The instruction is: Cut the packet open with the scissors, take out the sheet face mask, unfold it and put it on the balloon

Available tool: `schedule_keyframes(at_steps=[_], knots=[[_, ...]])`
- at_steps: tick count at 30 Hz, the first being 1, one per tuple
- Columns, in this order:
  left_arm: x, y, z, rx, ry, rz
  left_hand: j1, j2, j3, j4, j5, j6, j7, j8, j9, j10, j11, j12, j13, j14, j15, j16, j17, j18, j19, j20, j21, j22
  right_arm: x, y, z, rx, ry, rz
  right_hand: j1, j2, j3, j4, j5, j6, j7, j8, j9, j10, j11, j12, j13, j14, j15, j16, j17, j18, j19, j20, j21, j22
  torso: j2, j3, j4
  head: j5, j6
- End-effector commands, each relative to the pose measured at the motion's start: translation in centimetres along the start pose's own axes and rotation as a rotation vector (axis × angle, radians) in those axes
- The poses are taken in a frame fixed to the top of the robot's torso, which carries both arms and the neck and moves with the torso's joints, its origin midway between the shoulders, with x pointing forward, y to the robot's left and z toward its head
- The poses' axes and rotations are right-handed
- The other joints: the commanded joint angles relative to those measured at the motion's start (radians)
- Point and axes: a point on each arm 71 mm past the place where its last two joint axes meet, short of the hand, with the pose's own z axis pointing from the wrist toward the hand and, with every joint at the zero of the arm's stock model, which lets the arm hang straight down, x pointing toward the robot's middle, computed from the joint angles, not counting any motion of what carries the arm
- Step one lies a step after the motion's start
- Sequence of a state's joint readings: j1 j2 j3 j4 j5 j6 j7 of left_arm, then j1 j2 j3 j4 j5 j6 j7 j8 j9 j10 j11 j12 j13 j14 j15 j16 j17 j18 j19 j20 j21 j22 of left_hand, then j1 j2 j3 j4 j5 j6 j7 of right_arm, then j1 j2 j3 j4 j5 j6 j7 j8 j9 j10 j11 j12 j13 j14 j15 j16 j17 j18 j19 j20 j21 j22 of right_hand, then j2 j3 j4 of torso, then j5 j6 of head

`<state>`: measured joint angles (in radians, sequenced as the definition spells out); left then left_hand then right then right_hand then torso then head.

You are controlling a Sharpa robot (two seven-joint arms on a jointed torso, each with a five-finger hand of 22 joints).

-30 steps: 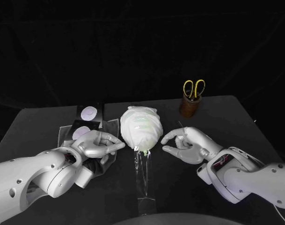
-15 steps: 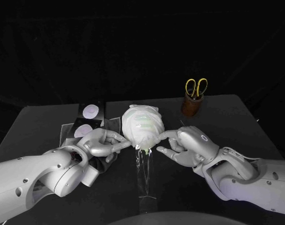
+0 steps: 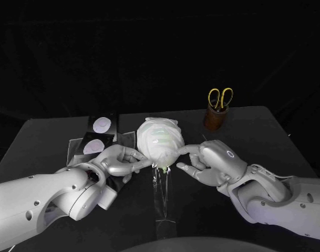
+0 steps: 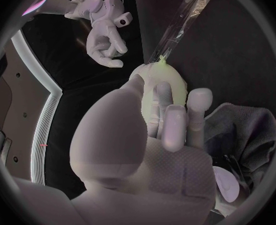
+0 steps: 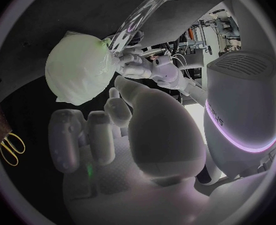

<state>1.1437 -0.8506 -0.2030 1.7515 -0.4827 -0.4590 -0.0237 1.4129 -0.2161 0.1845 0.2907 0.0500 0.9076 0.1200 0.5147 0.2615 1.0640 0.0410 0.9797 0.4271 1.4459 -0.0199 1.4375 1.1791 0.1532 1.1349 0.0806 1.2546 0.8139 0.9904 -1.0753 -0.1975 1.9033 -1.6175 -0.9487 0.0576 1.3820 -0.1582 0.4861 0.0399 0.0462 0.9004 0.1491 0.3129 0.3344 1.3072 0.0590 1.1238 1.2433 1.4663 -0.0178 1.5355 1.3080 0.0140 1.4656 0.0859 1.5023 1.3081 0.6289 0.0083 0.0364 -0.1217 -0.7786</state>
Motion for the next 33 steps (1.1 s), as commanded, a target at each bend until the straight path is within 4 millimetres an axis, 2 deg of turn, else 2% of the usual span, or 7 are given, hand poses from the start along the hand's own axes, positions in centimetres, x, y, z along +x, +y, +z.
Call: schedule_keyframes(at_steps=[1, 14, 22, 25, 27, 33], knots=[[0.3, -0.1, 0.1, -0.027, -0.014, 0.015, -0.011, 0.003, -0.009, -0.001, -0.001, 0.006, -0.002, 0.006, -0.002, 0.007, -0.001, 0.005, 0.001, 0.008, -0.003, 0.006, 0.002, -0.017, 0.006, 0.000, 0.004, 0.002, -0.5, 0.1, 0.0, -0.008, -0.059, 0.019, -0.001, -0.011, 0.003, 0.004, 0.002, -0.004, 0.001, -0.005, -0.001, -0.003, 0.003, -0.002, 0.000, 0.085, 0.008, -0.002, 0.209, 0.003, 0.069, 0.006, -0.001, 0.239, 0.001, -0.0004, -0.0004, 0.001, 0.001], [0.8, -0.6, 0.5, -0.027, -0.014, 0.013, -0.010, 0.016, -0.019, -0.003, -0.001, 0.014, -0.006, 0.005, -0.006, 0.015, -0.005, 0.005, 0.002, 0.014, -0.007, 0.009, 0.013, -0.019, 0.015, -0.003, 0.010, 0.014, -1.0, -0.5, 0.1, 0.035, -0.070, 0.047, 0.000, -0.012, 0.004, 0.004, 0.002, -0.003, 0.001, -0.006, -0.002, -0.004, 0.003, -0.003, -0.002, 0.085, 0.009, -0.002, 0.209, 0.004, 0.068, 0.007, -0.003, 0.238, 0.001, -0.0011, 0.0001, -0.001, -0.001], [1.1, -1.0, 0.6, -0.020, -0.019, 0.003, 0.028, 0.049, -0.005, -0.007, 0.000, 0.033, -0.015, 0.002, -0.013, 0.032, -0.015, 0.000, 0.001, 0.030, -0.015, 0.020, 0.048, -0.024, 0.037, -0.010, 0.027, 0.048, -1.1, -0.9, 0.2, 0.056, -0.071, 0.050, 0.000, -0.012, 0.005, 0.004, 0.002, -0.003, 0.001, -0.006, -0.003, -0.005, 0.003, -0.004, -0.002, 0.085, 0.009, -0.002, 0.209, 0.003, 0.069, 0.007, -0.002, 0.238, 0.001, -0.0016, 0.0008, -0.001, 0.000], [1.3, -1.1, 0.7, -0.020, -0.021, 0.000, 0.065, 0.068, 0.015, -0.014, 0.000, 0.055, -0.024, 0.000, -0.018, 0.049, -0.024, -0.004, 0.001, 0.044, -0.024, 0.032, 0.082, -0.030, 0.060, -0.016, 0.044, 0.082, -1.1, -1.0, 0.2, 0.061, -0.071, 0.051, 0.000, -0.013, 0.005, 0.004, 0.002, -0.002, 0.001, -0.006, -0.003, -0.004, 0.003, -0.003, -0.002, 0.085, 0.009, -0.002, 0.209, 0.003, 0.069, 0.007, 0.000, 0.239, 0.001, -0.0016, 0.0009, -0.002, -0.002], [1.4, -1.1, 0.8, -0.020, -0.021, 0.000, 0.081, 0.072, 0.024, -0.017, 0.000, 0.064, -0.028, 0.000, -0.020, 0.054, -0.028, -0.007, 0.001, 0.048, -0.027, 0.035, 0.092, -0.031, 0.066, -0.019, 0.049, 0.092, -1.1, -1.0, 0.2, 0.064, -0.072, 0.052, 0.000, -0.013, 0.005, 0.004, 0.002, -0.002, 0.001, -0.006, -0.003, -0.004, 0.003, -0.003, -0.002, 0.085, 0.009, -0.002, 0.209, 0.003, 0.069, 0.007, 0.000, 0.239, 0.001, -0.0014, 0.0011, -0.002, -0.001], [1.6, -1.3, 0.9, -0.022, -0.029, 0.005, 0.136, 0.084, 0.072, -0.033, 0.001, 0.100, -0.042, -0.003, -0.026, 0.102, -0.041, 0.021, 0.070, 0.061, -0.039, 0.048, 0.128, -0.037, 0.088, -0.030, 0.068, 0.127, -1.1, -1.2, 0.2, 0.071, -0.072, 0.054, 0.000, -0.013, 0.006, 0.005, 0.002, 0.002, 0.001, -0.006, -0.003, -0.004, 0.004, -0.002, -0.001, 0.086, 0.010, 0.000, 0.211, 0.003, 0.070, 0.008, 0.001, 0.239, 0.001, -0.0011, -0.0004, 0.001, -0.002]])
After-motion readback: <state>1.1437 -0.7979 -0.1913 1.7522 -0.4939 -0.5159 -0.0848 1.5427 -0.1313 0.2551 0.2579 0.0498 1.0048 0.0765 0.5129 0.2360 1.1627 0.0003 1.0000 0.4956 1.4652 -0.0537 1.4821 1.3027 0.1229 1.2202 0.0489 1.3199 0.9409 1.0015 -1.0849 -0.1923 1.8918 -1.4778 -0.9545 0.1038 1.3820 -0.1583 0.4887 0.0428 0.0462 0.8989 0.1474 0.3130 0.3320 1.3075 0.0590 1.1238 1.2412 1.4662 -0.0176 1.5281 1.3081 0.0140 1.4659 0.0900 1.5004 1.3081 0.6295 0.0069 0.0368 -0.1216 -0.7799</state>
